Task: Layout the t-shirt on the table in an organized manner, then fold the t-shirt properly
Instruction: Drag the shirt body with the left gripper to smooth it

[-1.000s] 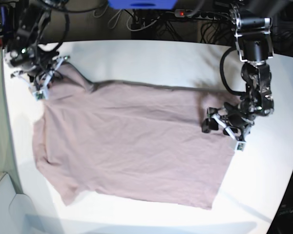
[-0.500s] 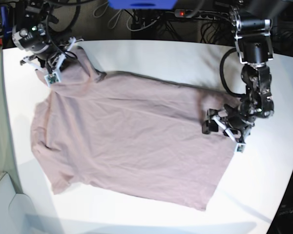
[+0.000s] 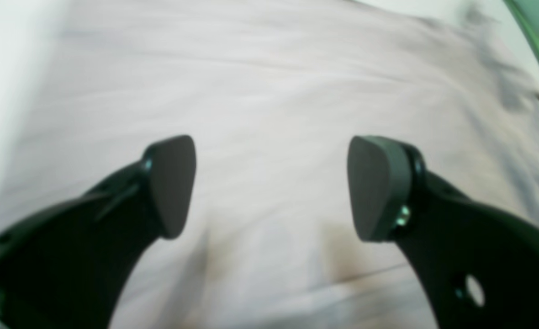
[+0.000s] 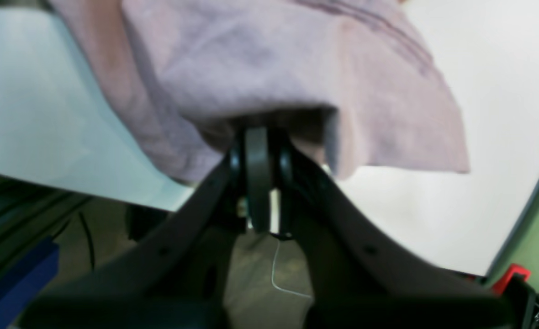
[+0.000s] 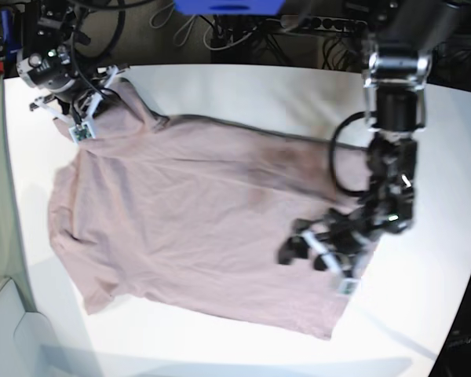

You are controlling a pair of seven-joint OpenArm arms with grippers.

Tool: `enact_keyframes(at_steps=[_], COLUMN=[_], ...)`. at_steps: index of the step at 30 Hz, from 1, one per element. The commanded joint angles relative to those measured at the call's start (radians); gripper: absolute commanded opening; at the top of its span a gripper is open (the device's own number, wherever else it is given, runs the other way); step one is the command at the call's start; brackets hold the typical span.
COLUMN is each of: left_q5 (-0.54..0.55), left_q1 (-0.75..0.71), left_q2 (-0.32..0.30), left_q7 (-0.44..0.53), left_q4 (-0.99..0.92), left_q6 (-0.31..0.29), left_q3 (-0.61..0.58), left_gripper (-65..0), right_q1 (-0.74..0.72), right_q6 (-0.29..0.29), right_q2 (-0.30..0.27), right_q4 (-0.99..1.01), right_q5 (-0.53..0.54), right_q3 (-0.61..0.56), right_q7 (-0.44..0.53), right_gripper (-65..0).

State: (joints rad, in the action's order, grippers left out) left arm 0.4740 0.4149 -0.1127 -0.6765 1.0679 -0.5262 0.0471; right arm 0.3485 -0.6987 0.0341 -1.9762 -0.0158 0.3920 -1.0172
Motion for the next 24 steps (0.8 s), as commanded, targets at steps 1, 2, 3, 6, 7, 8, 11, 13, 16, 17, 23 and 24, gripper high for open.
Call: enact_keyframes(at_steps=[1,2,3,6,7,8,11,13,16,17,23,24], left_q5=[0.013,0.013,0.012,-0.033,-0.062,-0.087,-0.151,-0.179,-0.228,-0.254,-0.373,-0.369], left_q1=[0.057,0.085,0.111,0.177,0.189,0.195,0.197,0.195,0.195,0.195,0.195,0.194], left_q2=[0.018,0.048,0.067,0.123,0.141,0.152,0.163,0.163,0.161,0.161,0.146,0.124], left_q7=[0.019,0.019,0.021,0.093,0.134,0.165,0.235,0.26,0.274,0.274,0.3,0.326], left_q4=[-0.019,-0.07,-0.117,-0.268,-0.315,-0.352,-0.409,-0.415,-0.418,-0.421,-0.512,-0.526], left_q6=[-0.007,-0.007,-0.007,-0.005,-0.005,-0.005,-0.005,-0.005,0.005,0.007,0.007,0.007], left_q3=[-0.025,-0.063,-0.105,-0.214,-0.241,-0.26,-0.273,-0.273,-0.275,-0.272,-0.267,-0.266], left_gripper=[-14.3,-14.6,-14.7,-14.8,-14.9,-15.3,-27.6,-40.6,-61.8,-65.0,-65.0,-65.0], right_q1=[-0.01,-0.012,-0.012,-0.015,-0.015,-0.015,-0.024,-0.027,-0.029,-0.036,-0.05,-0.05], right_q6=[0.001,0.001,0.001,0.001,0.001,0.001,0.001,0.001,0.001,0.001,0.001,0.001], right_q2=[-0.004,-0.004,-0.004,-0.004,-0.003,-0.003,-0.003,-0.003,-0.001,-0.001,0.0,0.0], right_q4=[-0.015,-0.015,-0.015,-0.018,-0.019,-0.019,-0.019,-0.019,-0.019,-0.019,-0.021,-0.021], right_q5=[0.009,0.009,0.009,0.009,0.009,0.009,0.009,0.009,0.009,0.009,0.01,0.01], right_q3=[0.002,0.002,0.0,0.0,0.0,0.0,0.0,0.0,0.0,0.0,-0.001,-0.001], right_q7=[0.016,0.016,0.016,0.016,0.018,0.019,0.016,0.016,0.018,0.016,0.015,0.015], right_gripper=[-65.0,-65.0,-65.0,-65.0,-65.0,-65.0,-65.0,-65.0,-65.0,-65.0,-65.0,-65.0])
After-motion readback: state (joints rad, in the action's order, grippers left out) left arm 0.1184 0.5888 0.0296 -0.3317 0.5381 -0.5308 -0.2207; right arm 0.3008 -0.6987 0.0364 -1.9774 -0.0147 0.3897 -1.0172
